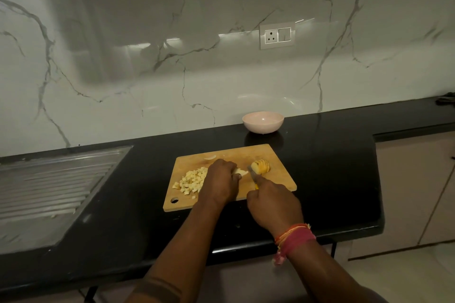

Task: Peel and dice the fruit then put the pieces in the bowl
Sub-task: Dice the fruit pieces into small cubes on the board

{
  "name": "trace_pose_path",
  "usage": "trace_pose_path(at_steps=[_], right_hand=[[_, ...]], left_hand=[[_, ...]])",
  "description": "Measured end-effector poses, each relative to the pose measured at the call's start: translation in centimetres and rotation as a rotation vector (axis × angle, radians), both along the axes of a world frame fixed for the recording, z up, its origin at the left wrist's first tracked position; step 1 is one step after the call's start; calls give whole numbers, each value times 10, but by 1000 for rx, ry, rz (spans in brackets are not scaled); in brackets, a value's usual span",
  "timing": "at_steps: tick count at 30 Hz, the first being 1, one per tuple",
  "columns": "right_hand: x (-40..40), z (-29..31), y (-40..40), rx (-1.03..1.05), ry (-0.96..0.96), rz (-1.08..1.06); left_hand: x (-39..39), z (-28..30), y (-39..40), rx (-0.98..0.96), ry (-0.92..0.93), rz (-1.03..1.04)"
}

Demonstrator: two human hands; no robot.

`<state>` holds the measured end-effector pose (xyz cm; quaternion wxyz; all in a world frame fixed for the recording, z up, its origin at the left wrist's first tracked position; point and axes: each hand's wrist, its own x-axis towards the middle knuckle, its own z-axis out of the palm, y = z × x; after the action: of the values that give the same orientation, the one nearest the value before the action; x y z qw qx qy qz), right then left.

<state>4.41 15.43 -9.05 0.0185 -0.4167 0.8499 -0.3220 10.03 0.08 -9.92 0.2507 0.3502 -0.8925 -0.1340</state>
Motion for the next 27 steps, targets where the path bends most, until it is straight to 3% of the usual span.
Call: trace_pose_path(at_steps=[12, 27], right_hand=[[-6, 2, -6, -3, -6, 20], [0, -5, -16, -11, 133, 51]], left_hand=[[-1, -5, -10, -48, -12, -18], [-5, -3, -15, -60, -33, -28]])
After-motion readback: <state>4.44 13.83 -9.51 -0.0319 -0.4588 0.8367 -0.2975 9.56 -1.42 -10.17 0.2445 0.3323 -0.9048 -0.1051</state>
